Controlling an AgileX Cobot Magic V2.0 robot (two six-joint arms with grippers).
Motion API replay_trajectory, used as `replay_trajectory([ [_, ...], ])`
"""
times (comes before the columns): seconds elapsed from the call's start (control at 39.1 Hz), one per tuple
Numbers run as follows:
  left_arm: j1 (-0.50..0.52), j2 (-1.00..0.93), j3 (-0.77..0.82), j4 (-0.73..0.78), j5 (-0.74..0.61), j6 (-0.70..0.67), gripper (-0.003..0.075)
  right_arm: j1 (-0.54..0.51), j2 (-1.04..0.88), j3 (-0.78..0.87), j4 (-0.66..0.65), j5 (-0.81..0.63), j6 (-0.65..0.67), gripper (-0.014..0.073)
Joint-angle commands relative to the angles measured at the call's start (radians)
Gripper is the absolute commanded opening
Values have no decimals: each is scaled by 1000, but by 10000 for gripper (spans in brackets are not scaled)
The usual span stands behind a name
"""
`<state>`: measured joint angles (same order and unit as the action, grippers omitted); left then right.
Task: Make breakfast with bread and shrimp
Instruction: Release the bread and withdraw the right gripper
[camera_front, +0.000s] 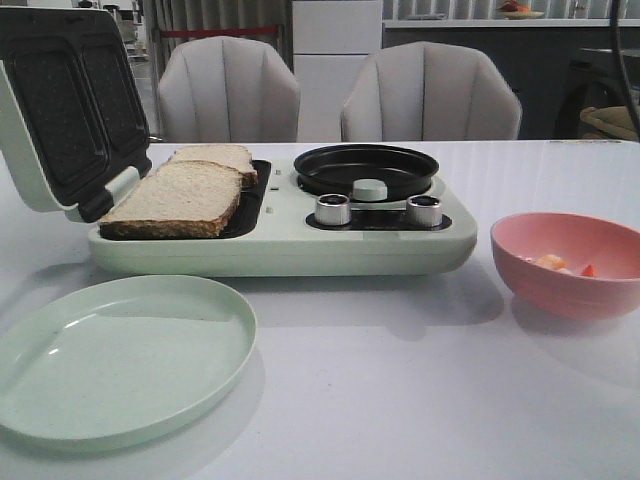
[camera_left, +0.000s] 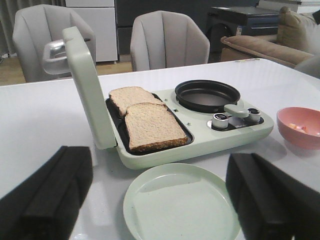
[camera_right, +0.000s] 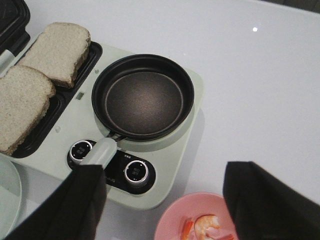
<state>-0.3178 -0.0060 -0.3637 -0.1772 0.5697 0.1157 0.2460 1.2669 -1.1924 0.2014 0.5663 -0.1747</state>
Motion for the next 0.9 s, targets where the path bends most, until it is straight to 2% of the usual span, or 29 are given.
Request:
replay_trajectory([
  [0.0,1,-13,-27,-17,-83,-7,603,-6,-133,96,33,-193,0,581],
  [0.38,1,-13,-27,-17,-83,-7,603,-2,-563,575,33,-471,0,581],
  [0.67,1,-13,-27,-17,-83,-7,603,-2,-995,823,47,-504,0,581],
  [0.87,1,-13,-27,-17,-83,-7,603,-2,-1213,937,47,-440,0,582],
])
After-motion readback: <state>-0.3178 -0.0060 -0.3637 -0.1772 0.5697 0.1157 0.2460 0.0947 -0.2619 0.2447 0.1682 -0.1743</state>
